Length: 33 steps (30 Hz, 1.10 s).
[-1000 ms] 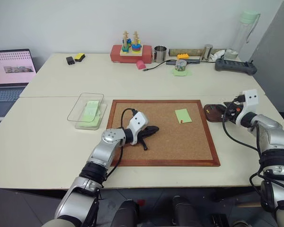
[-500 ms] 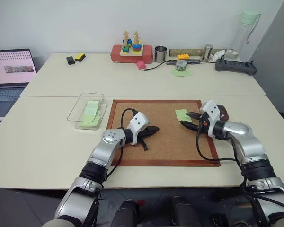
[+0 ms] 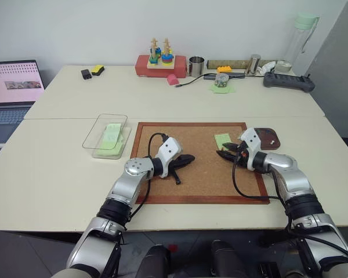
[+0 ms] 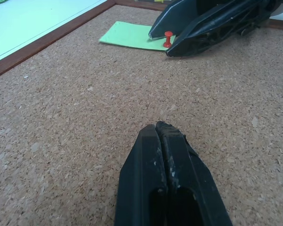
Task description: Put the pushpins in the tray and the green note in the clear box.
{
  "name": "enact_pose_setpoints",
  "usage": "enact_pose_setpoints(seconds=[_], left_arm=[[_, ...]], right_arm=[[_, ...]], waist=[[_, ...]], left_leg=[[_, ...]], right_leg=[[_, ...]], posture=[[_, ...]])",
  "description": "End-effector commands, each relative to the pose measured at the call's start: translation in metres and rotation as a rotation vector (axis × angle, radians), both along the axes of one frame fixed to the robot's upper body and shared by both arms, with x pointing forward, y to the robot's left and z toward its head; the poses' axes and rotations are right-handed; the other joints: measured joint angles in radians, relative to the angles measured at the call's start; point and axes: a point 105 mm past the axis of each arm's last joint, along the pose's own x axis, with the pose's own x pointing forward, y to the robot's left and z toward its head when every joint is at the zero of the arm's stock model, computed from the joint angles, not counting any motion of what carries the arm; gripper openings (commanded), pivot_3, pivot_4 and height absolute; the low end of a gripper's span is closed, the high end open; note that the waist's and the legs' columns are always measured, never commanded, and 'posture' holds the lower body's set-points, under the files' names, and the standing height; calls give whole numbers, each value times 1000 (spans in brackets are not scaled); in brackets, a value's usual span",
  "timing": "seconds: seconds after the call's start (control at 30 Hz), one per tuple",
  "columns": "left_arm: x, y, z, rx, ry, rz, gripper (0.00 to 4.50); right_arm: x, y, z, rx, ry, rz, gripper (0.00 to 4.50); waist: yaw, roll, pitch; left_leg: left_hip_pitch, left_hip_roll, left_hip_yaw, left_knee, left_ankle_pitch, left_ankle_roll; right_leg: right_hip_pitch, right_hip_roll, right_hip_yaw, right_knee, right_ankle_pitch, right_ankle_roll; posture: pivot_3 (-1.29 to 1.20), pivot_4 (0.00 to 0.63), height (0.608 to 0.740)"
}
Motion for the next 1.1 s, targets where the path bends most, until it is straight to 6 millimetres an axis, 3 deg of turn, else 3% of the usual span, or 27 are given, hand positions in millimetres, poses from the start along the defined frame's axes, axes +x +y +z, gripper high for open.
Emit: enact_pose_setpoints(seconds=[0.03, 0.17, 0.37, 0.6, 0.8, 1.1], left_arm=[[-11, 9, -31, 65, 107, 7, 0], [-11, 10, -32, 66, 108, 7, 0], [-10, 9, -31, 51, 105, 18, 0], [-1, 5, -20, 1, 92, 49, 0], [7, 8, 15, -138, 82, 110, 0], [-16, 18, 84, -669, 306, 137, 1630]], right_arm=[[4, 0, 16, 20, -53, 10, 773], [3, 0, 19, 39, -48, 15, 52], [5, -1, 26, 39, -75, 18, 52], [1, 6, 57, 62, -159, 72, 52], [-6, 10, 79, 51, -228, 112, 52], [-20, 24, 99, -52, -397, 194, 0]], waist=[[0, 0, 0], [0, 0, 0], [0, 0, 0], [1, 0, 0], [0, 0, 0], [1, -2, 2]], left_leg=[[0, 0, 0, 0, 0, 0], [0, 0, 0, 0, 0, 0], [0, 0, 0, 0, 0, 0], [0, 0, 0, 0, 0, 0], [-1, 0, -1, 1, 0, 0], [-4, 2, -4, 0, 0, 0]], right_leg=[[0, 0, 0, 0, 0, 0], [0, 0, 0, 0, 0, 0], [0, 0, 0, 0, 0, 0], [0, 0, 0, 0, 0, 0], [0, 0, 0, 0, 0, 0], [-3, -1, -2, 0, 0, 0]], posture=[[0, 150, 740], [0, 150, 740], [0, 150, 740], [0, 150, 740], [0, 150, 740], [0, 150, 740]])
